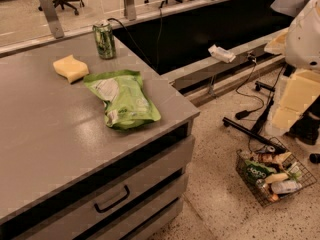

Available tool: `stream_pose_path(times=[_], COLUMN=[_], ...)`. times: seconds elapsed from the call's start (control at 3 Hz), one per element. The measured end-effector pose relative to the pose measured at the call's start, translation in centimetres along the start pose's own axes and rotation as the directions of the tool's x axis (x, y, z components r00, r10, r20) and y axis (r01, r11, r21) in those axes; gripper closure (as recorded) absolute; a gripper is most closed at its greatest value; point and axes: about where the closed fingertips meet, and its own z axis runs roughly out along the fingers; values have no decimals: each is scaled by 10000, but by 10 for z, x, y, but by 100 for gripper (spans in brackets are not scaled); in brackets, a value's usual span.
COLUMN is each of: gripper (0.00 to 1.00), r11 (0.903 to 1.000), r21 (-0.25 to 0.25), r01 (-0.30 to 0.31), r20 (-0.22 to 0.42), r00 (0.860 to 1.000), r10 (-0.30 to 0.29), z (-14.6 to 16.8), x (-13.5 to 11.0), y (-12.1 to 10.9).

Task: Pick green rice chip bag

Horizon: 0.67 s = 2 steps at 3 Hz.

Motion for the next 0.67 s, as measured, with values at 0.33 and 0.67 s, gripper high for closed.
stream_pose_path(times=[0.33,0.67], gripper=[0,0], r11=[9995,9959], r21=[-265,-784], r01=[194,443], r20=[562,1564], r00=[9983,9872], r10=[-179,-316], z=[17,40], x=[-37,-94], y=[-28,-59])
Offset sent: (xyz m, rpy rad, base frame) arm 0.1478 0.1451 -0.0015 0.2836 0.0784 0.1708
